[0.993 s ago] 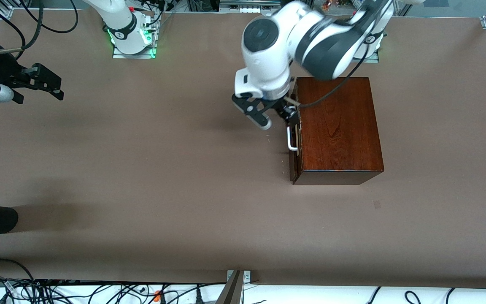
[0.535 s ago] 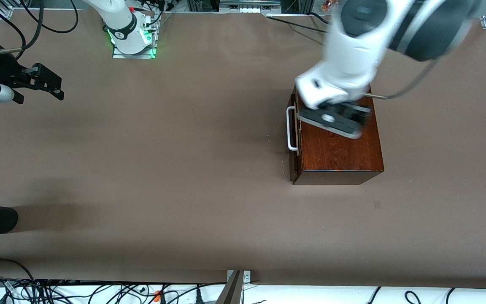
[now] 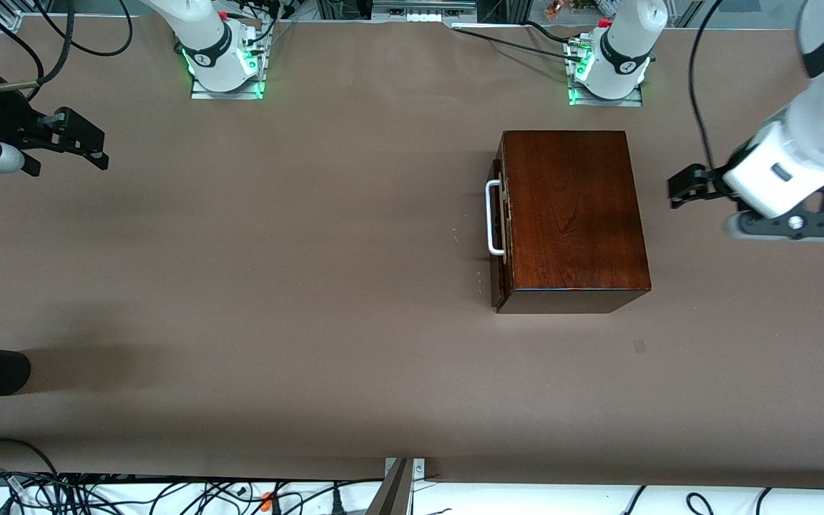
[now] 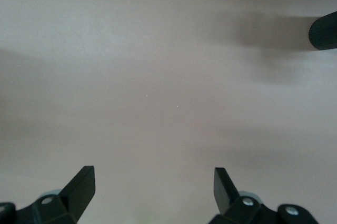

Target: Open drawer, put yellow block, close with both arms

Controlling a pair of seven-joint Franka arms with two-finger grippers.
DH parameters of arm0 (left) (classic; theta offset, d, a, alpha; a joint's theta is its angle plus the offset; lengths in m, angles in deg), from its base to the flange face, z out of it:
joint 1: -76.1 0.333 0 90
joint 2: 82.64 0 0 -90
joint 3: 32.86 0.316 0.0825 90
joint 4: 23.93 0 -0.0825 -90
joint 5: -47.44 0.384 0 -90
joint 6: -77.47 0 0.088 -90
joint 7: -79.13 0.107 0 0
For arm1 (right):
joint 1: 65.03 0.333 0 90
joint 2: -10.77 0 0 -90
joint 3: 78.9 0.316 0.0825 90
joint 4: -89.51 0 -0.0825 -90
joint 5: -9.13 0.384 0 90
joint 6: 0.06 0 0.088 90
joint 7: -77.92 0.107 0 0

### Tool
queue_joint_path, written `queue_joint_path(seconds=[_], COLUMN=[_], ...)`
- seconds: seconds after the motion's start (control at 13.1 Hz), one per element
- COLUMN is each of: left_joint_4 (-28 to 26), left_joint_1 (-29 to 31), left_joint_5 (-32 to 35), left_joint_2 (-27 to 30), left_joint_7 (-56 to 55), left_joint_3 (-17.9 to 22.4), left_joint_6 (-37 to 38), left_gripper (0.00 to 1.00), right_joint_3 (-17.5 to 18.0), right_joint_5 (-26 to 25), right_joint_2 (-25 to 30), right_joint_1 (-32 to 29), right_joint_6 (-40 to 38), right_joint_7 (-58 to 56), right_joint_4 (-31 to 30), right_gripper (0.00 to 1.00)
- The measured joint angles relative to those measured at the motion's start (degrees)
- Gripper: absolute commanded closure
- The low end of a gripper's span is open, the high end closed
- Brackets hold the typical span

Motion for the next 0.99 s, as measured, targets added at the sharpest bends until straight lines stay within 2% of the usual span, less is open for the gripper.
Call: queue_joint_path(seconds=[0.15, 0.31, 0.99], left_joint_4=[-6.7, -9.6, -10.0], left_joint_1=[0.0, 0.0, 0.0], left_joint_5=[-0.3, -0.6, -0.7], left_joint_2=[3.4, 4.8, 5.5], left_joint_7=[2.7, 3.6, 3.6], left_joint_3=[2.1, 3.0, 3.0], left_joint_6=[-5.3, -6.9, -7.2], left_gripper=[0.00, 0.00, 0.00], right_joint_3=[0.0, 0.0, 0.0], right_joint_5=[0.0, 0.0, 0.0], right_joint_2=[0.0, 0.0, 0.0], right_joint_1=[0.0, 0.0, 0.0], right_joint_6=[0.0, 0.0, 0.0], right_joint_7=[0.0, 0.0, 0.0], right_joint_4=[0.0, 0.0, 0.0], right_gripper=[0.00, 0.00, 0.00])
